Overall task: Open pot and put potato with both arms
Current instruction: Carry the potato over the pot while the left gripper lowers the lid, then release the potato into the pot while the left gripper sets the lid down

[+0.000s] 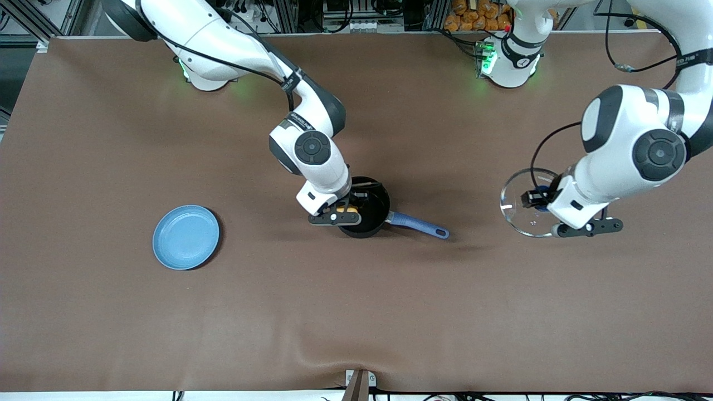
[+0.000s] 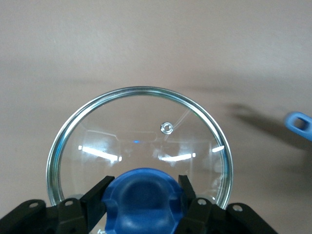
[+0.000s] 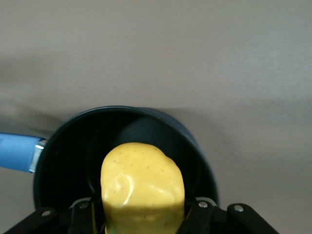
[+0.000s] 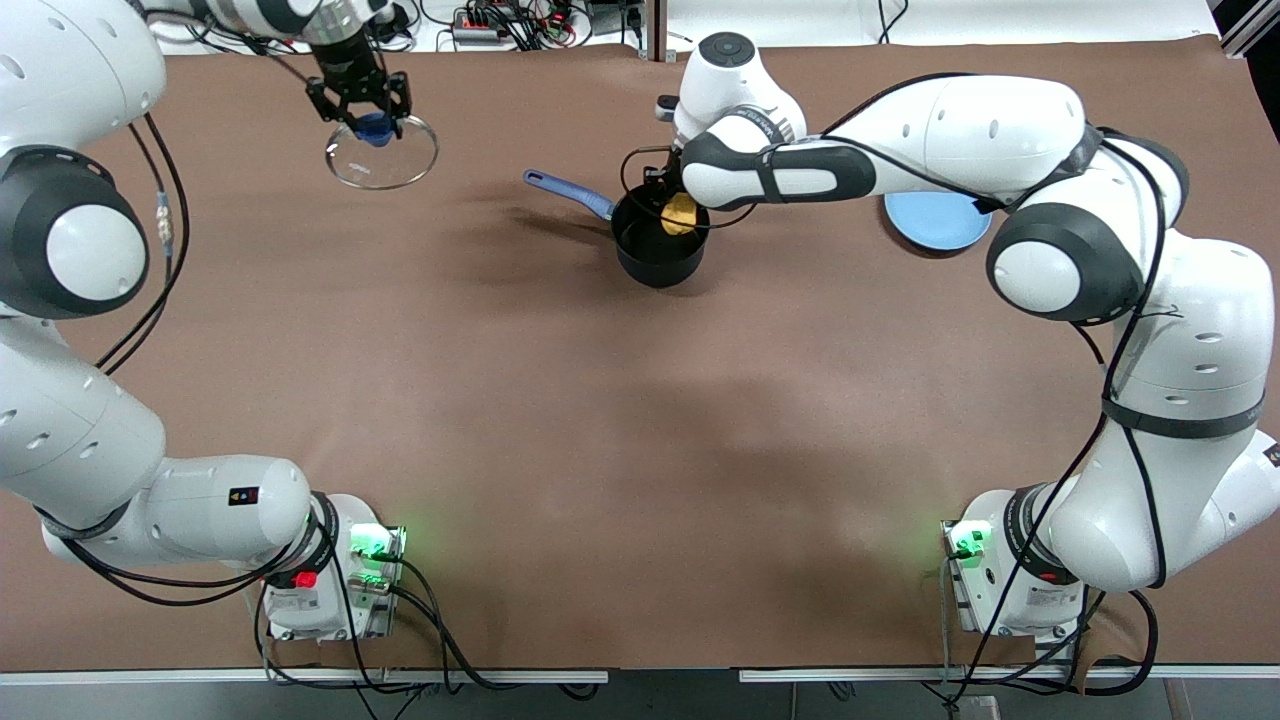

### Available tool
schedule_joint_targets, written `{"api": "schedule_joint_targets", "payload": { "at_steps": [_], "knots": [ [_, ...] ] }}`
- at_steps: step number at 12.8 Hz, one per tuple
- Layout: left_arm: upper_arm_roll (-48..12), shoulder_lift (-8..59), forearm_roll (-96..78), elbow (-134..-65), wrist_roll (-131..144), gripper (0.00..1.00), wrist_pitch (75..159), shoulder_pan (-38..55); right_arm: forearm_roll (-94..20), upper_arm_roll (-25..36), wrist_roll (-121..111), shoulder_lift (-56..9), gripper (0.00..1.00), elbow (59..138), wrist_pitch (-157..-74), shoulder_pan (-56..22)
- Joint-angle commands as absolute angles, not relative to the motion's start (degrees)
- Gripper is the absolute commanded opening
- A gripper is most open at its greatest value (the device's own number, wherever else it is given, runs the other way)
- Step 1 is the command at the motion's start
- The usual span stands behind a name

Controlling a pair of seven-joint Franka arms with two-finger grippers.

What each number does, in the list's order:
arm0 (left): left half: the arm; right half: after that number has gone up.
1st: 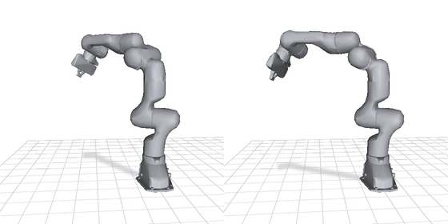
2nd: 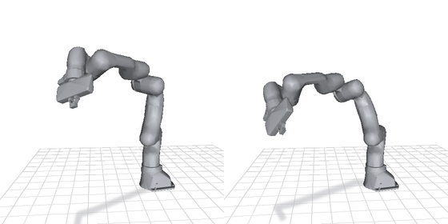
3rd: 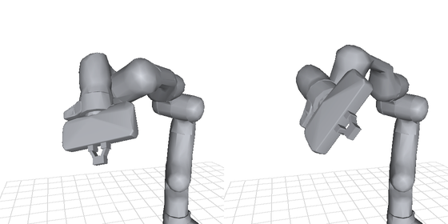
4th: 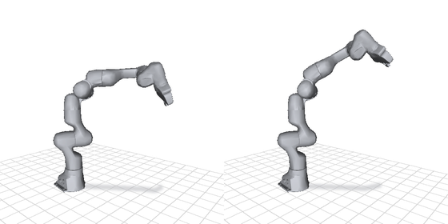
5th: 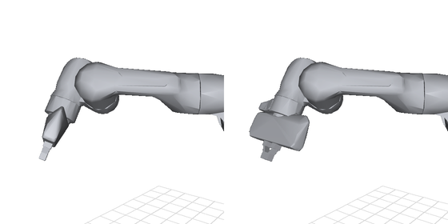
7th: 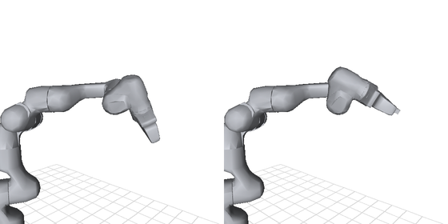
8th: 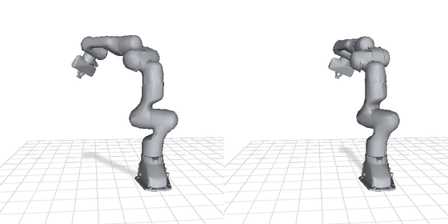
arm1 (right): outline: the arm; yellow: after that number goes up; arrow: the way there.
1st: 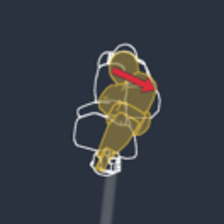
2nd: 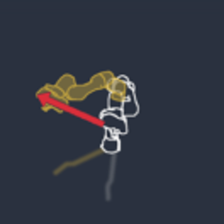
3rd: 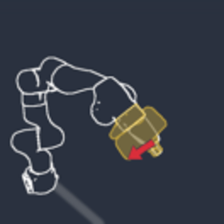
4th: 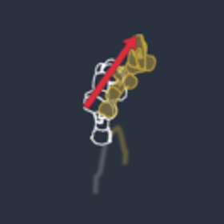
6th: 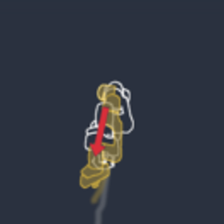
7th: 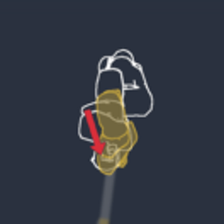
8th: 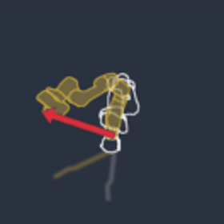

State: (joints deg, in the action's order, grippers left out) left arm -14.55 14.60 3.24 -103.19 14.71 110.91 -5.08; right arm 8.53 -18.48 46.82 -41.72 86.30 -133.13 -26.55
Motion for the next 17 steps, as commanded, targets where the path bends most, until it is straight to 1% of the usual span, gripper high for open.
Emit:
{"api": "schedule_joint_targets", "payload": {
  "at_steps": [1, 4, 6, 7, 10, 13, 14, 15, 16, 17],
  "knots": [
    [-15.03, 12.39, 4.65, -111.08, 11.79, 0.00, 118.81, -7.55, 10.28, -17.93, 50.36, -45.26, 0.14, 81.30, -132.71, -28.91],
    [-15.21, 12.30, 5.10, -119.16, 6.78, 0.00, 130.48, -10.45, 12.48, -17.58, 50.97, -46.84, 0.13, 81.30, -133.16, -30.14],
    [-15.29, 12.74, 5.10, -124.43, 3.36, 0.00, 139.70, -11.95, 12.66, -17.23, 52.81, -47.72, 0.12, 81.21, -133.15, -30.67],
    [-15.29, 13.79, 5.10, -125.58, 2.30, 0.00, 142.88, -12.56, 12.66, -16.97, 53.78, -48.25, 0.12, 81.21, -133.42, -31.20],
    [-15.29, 18.09, 5.10, -125.51, -0.61, 0.00, 147.81, -13.79, 12.74, -16.88, 56.16, -49.66, 0.12, 80.33, -134.56, -31.46],
    [-15.38, 23.46, 4.22, -123.93, -0.62, 0.00, 150.55, -13.98, 12.74, -16.96, 57.47, -50.18, 0.13, 80.33, -135.35, -31.46],
    [-15.38, 23.64, 4.22, -122.97, -0.18, 0.00, 150.56, -13.37, 12.74, -16.96, 57.48, -50.19, 0.15, 80.33, -135.35, -31.46],
    [-15.38, 23.90, 4.04, -122.44, 0.35, 0.00, 150.56, -12.75, 12.74, -16.96, 57.57, -50.19, 0.26, 80.33, -135.35, -31.46],
    [-15.38, 24.17, 4.04, -122.17, 0.96, 0.72, 150.56, -12.14, 12.74, -16.96, 57.66, -50.19, 0.49, 80.33, -135.35, -31.46],
    [-15.38, 24.26, 4.04, -121.65, 0.79, 1.00, 150.56, -11.78, 12.66, -16.96, 57.83, -50.19, 0.79, 80.33, -135.35, -31.46]
  ]
}}
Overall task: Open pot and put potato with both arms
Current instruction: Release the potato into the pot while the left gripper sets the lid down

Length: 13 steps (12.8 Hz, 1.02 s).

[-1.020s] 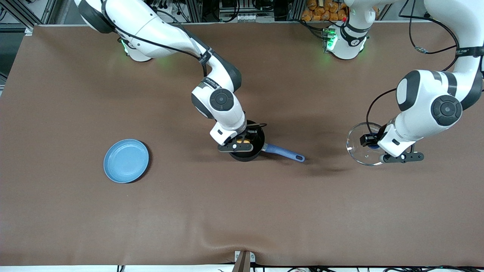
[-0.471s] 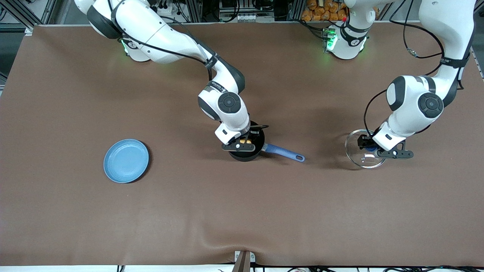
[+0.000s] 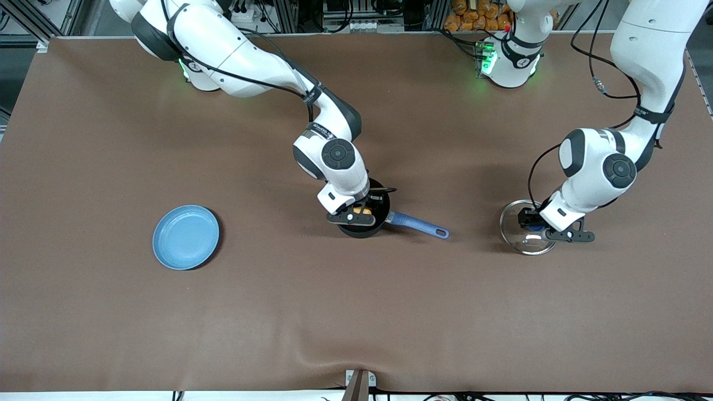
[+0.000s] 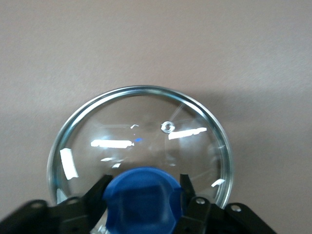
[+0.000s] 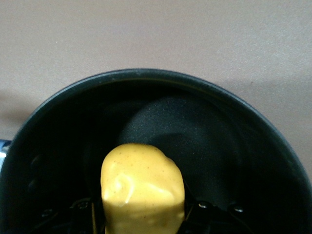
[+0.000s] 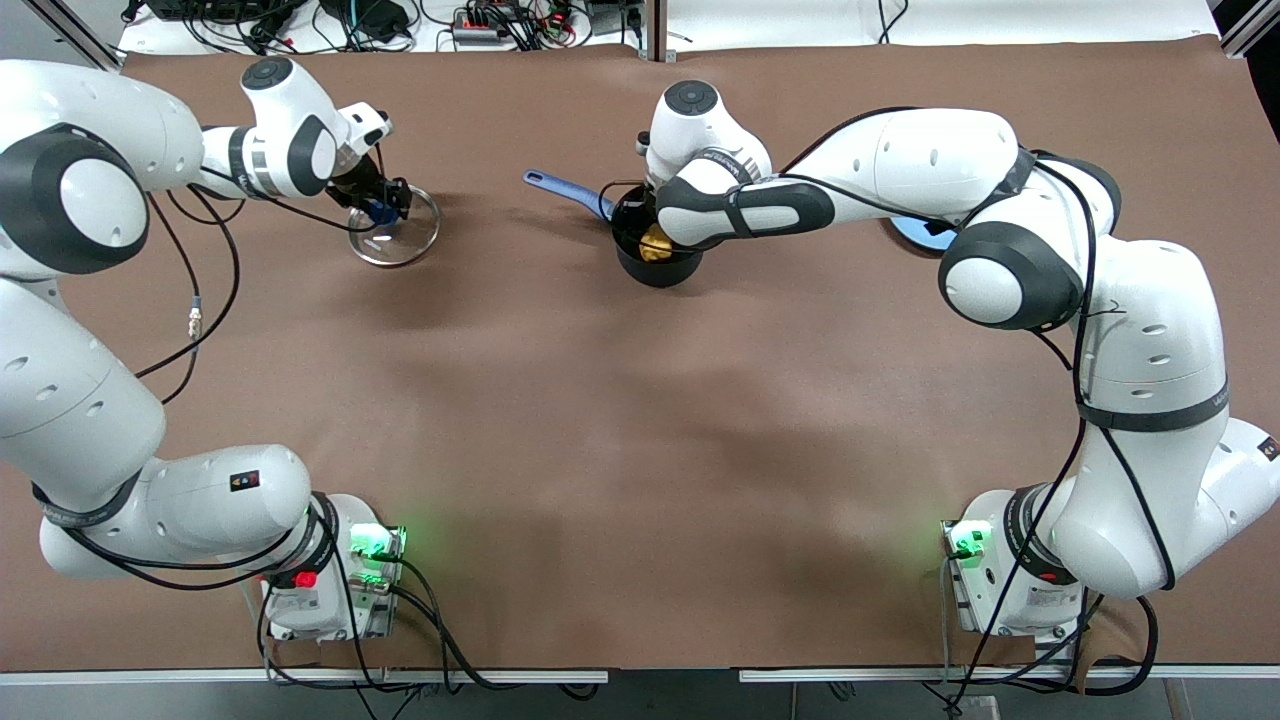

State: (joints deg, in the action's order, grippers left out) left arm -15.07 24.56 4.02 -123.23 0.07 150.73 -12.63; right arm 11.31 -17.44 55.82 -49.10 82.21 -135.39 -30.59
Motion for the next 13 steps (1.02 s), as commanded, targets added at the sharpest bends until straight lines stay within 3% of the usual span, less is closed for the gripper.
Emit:
{"api": "schedule_joint_targets", "payload": {
  "at_steps": [1, 3, 6, 8, 10, 13],
  "knots": [
    [-15.64, 23.82, 4.04, -121.29, 1.14, 1.00, 150.56, -11.52, 12.66, -16.96, 58.09, -50.19, 0.89, 80.33, -135.35, -31.46],
    [-17.31, 20.33, 3.78, -121.20, 2.98, 1.00, 149.25, -10.99, 12.74, -16.96, 57.83, -49.92, 1.00, 80.33, -135.09, -31.20],
    [-19.42, 11.37, 4.13, -117.97, 3.16, 1.00, 137.51, -10.90, 15.55, -17.14, 57.13, -47.39, 1.00, 80.16, -132.91, -30.24],
    [-21.44, 7.04, 4.66, -108.34, 2.90, 1.00, 121.64, -10.99, 16.52, -17.75, 56.95, -45.71, 1.00, 77.80, -124.14, -29.36],
    [-23.90, 7.64, 4.57, -94.90, 3.34, 1.00, 104.93, -10.81, 16.52, -17.75, 55.30, -42.21, 1.00, 76.73, -118.24, -29.27],
    [-24.43, 7.65, 3.78, -82.56, 3.25, 1.00, 93.99, -10.72, 16.09, -17.58, 52.21, -34.22, 1.00, 76.73, -112.09, -26.03]
  ]
}}
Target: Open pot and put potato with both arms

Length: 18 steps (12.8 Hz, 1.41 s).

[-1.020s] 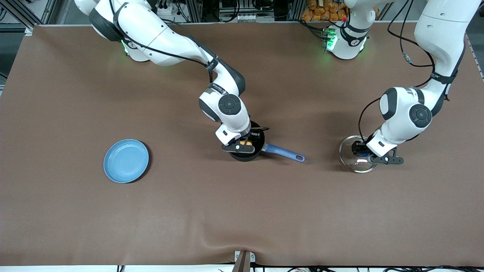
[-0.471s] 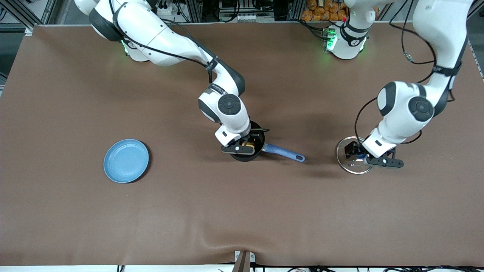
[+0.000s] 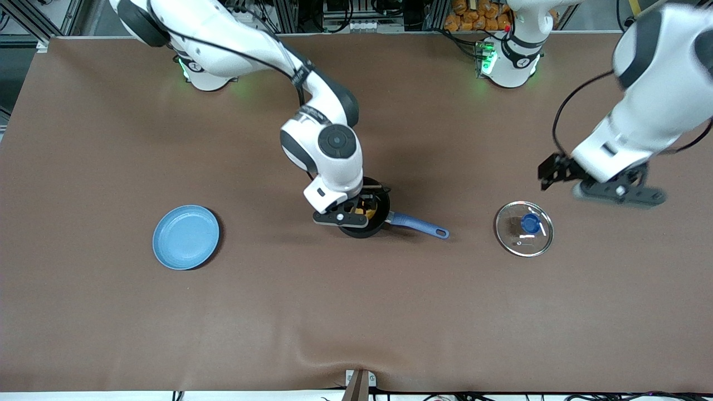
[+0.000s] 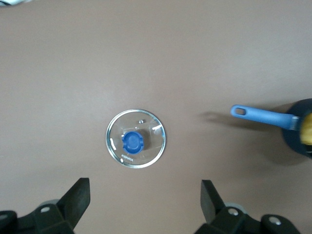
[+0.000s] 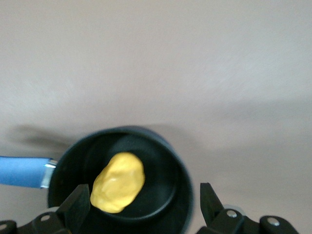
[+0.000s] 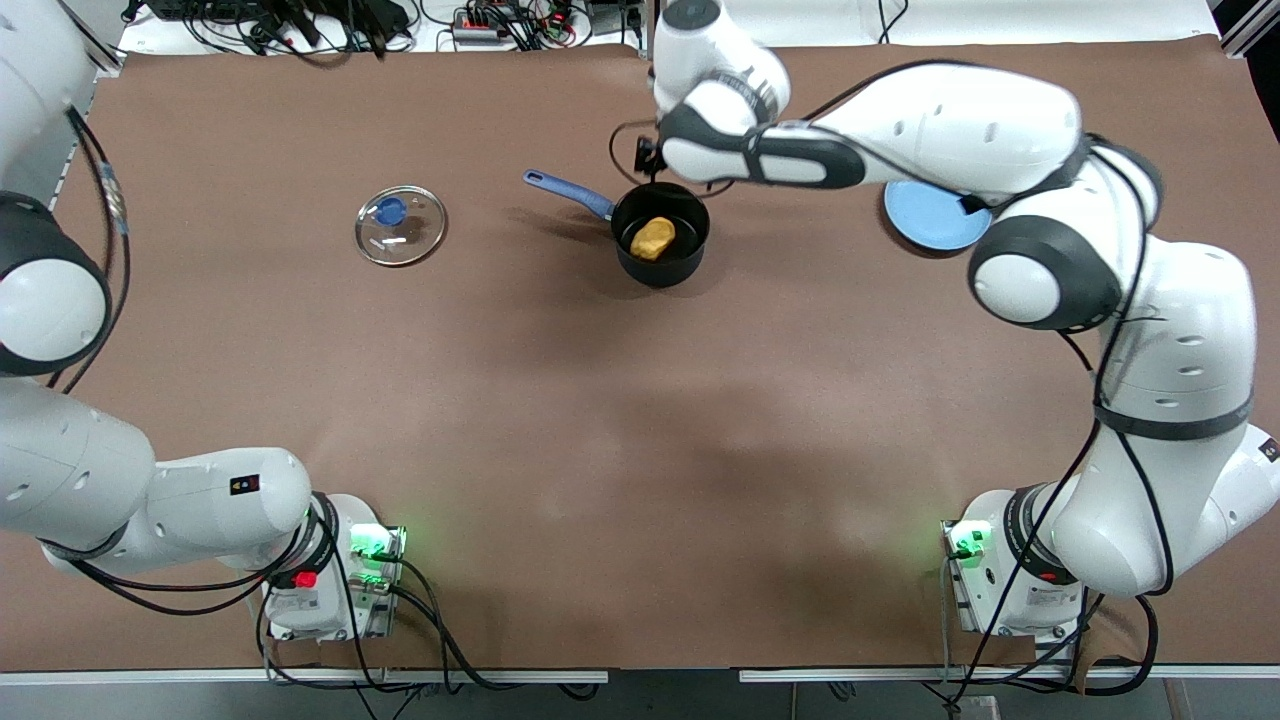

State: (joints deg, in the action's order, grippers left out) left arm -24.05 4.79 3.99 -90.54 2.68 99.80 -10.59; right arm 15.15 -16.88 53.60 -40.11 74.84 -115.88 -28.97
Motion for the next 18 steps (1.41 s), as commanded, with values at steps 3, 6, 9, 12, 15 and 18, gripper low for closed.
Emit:
{"api": "schedule_joint_targets", "payload": {
  "at_steps": [3, 6, 9, 12, 15, 18],
  "knots": [
    [-24.08, 6.86, 0.19, -81.21, 3.34, 1.00, 91.41, -12.39, 16.79, -17.31, 52.04, -26.13, 1.00, 78.13, -106.00, -19.80],
    [-22.50, 4.75, -4.20, -81.30, 3.60, 1.00, 88.95, -13.97, 16.44, -17.58, 42.48, -21.11, 1.00, 78.31, -99.70, -13.91],
    [-22.24, 3.52, -3.96, -81.56, 3.60, 1.00, 88.42, -15.46, 16.00, -17.49, 32.82, -17.41, 1.00, 78.31, -93.71, -7.76],
    [-22.24, 3.52, -3.96, -81.91, 4.13, 1.00, 87.72, -16.00, 10.57, -13.39, 18.94, -14.77, 1.00, 78.31, -90.36, -2.91],
    [-22.32, 3.52, -2.47, -81.56, 6.59, 1.00, 87.71, -15.82, 3.45, -2.84, 2.60, -14.06, 1.00, 78.57, -89.74, -3.08],
    [-22.32, 2.82, -0.97, -81.56, 6.68, 1.00, 86.84, -16.00, 2.29, 0.61, -3.06, -12.84, 1.00, 79.88, -89.21, -3.16]
  ]
}}
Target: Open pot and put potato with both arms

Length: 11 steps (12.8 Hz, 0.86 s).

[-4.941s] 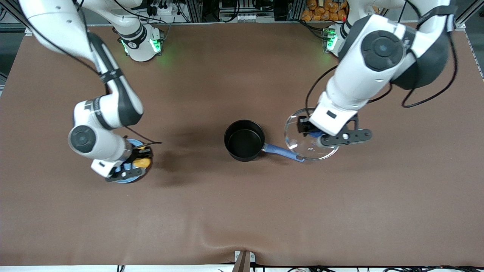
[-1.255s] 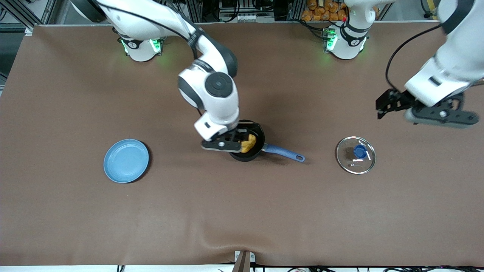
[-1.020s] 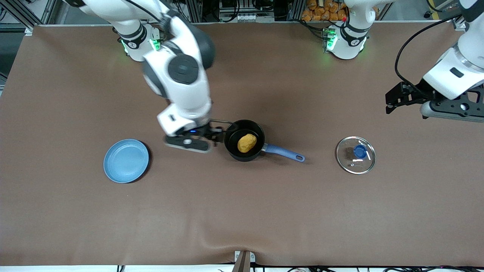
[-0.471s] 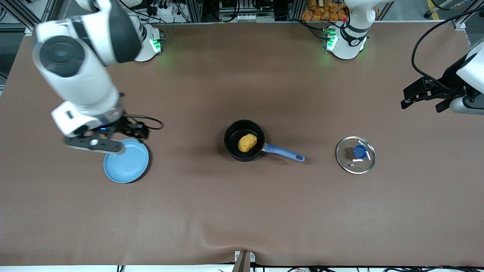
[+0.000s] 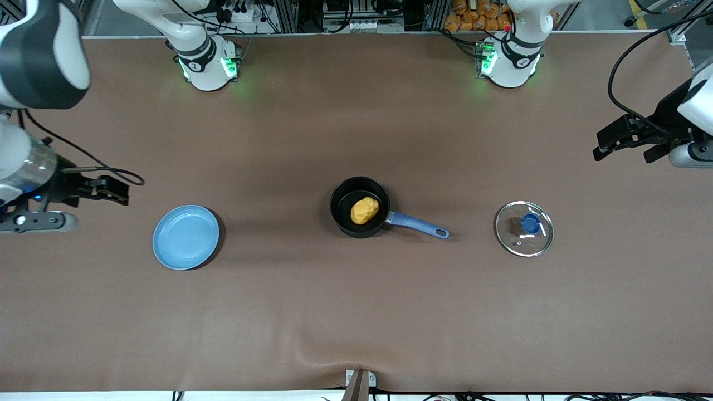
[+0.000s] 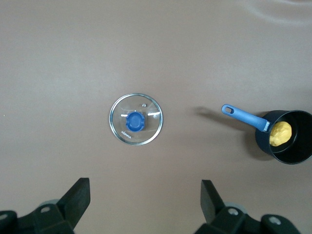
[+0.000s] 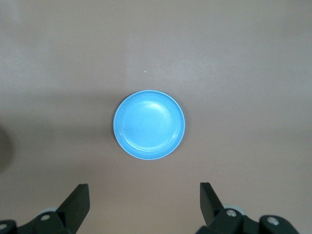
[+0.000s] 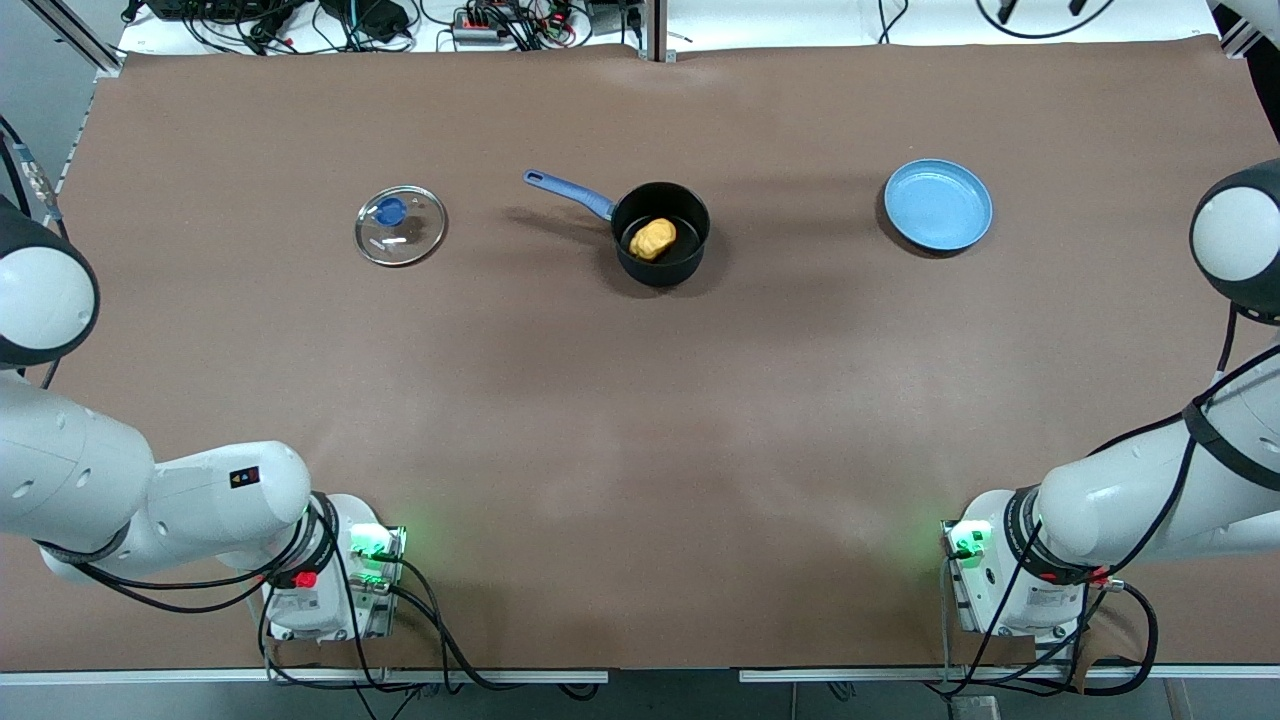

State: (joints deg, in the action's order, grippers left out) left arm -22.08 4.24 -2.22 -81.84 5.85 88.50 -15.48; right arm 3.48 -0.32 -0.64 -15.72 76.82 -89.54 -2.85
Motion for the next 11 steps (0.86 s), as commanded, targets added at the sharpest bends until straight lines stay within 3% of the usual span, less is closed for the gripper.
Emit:
{"api": "schedule_joint_targets", "payload": {
  "at_steps": [1, 3, 5, 11],
  "knots": [
    [-22.32, 2.73, -0.97, -81.56, 6.68, 1.00, 86.75, -16.00, 2.29, 0.96, -3.16, -11.00, 1.00, 82.42, -89.73, -3.25],
    [-19.63, -0.59, -0.88, -82.61, 6.77, 1.00, 86.22, -13.56, 2.37, 1.14, -3.16, -6.96, 1.00, 87.78, -92.88, -2.73],
    [-12.17, -2.46, -0.97, -86.21, 7.12, 1.00, 86.04, -5.92, 2.29, 1.41, -3.43, -6.42, 1.00, 88.50, -93.25, -0.89],
    [-3.17, -6.67, -0.97, -92.89, 7.12, 1.00, 86.13, 3.50, 1.41, 1.41, -3.60, -4.83, 1.00, 89.47, -93.60, 1.58]
  ]
}}
